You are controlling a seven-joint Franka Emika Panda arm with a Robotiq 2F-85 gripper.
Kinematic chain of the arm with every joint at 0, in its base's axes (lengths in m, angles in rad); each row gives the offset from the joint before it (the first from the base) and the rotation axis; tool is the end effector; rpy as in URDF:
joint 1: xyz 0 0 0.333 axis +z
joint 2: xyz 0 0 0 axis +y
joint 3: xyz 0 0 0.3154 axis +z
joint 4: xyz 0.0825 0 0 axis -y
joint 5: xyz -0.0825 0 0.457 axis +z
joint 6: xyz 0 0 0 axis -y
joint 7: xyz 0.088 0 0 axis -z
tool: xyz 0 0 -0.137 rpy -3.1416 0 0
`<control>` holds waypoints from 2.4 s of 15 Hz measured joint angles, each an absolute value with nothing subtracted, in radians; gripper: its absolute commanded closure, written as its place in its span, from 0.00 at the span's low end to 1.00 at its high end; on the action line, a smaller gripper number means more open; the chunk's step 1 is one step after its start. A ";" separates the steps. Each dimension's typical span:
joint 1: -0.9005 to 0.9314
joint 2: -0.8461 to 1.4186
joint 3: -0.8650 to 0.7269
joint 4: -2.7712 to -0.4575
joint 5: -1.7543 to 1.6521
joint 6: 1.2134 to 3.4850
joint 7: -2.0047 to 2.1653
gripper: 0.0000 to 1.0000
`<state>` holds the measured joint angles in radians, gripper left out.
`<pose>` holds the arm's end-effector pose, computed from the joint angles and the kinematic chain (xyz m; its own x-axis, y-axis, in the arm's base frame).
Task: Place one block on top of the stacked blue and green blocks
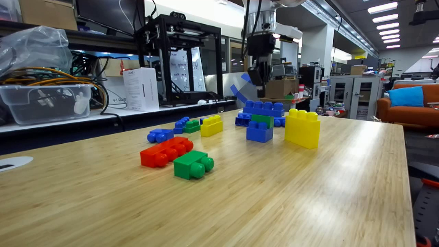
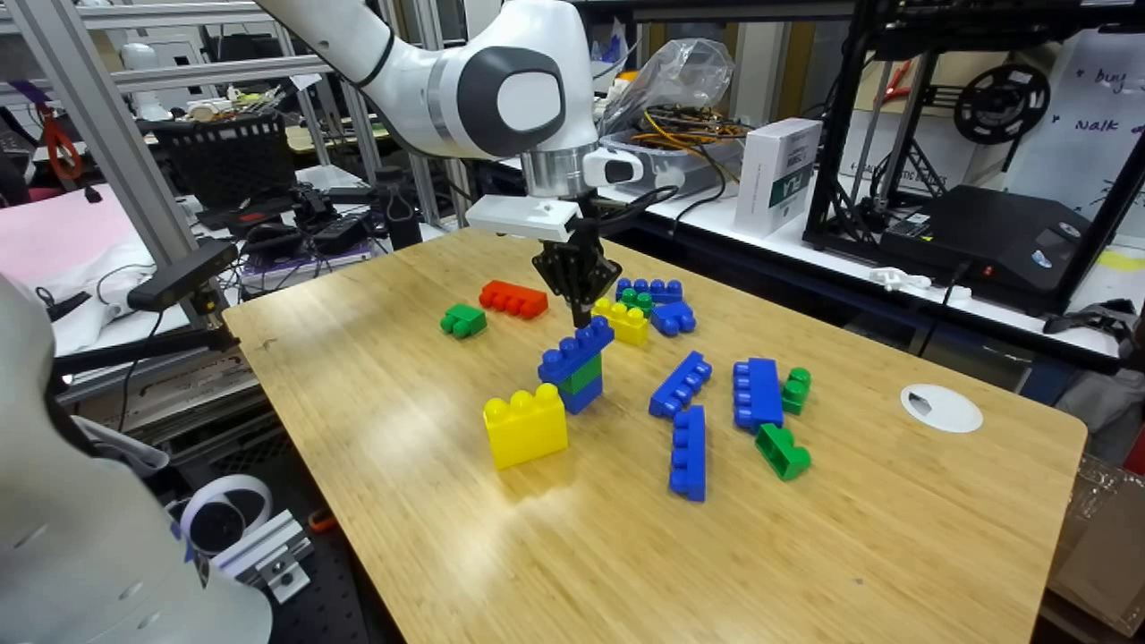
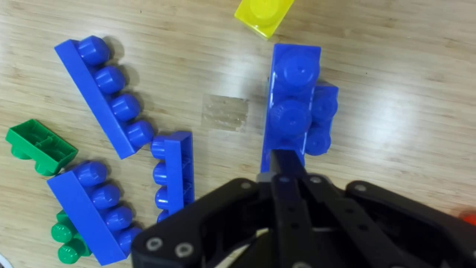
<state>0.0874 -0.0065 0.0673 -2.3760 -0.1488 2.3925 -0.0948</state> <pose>0.5438 0.0804 0.2443 0.9366 0.3502 0.0074 0.3475 -0.9318 0.1050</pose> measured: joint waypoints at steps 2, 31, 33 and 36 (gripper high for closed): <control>0.088 0.003 0.072 -2.376 -0.149 2.392 -0.096 1.00; 0.084 -0.029 0.059 -2.345 -0.150 2.400 -0.172 1.00; 0.084 -0.057 0.059 -2.342 -0.150 2.396 -0.166 1.00; 0.084 -0.083 0.060 -2.335 -0.150 2.376 -0.157 1.00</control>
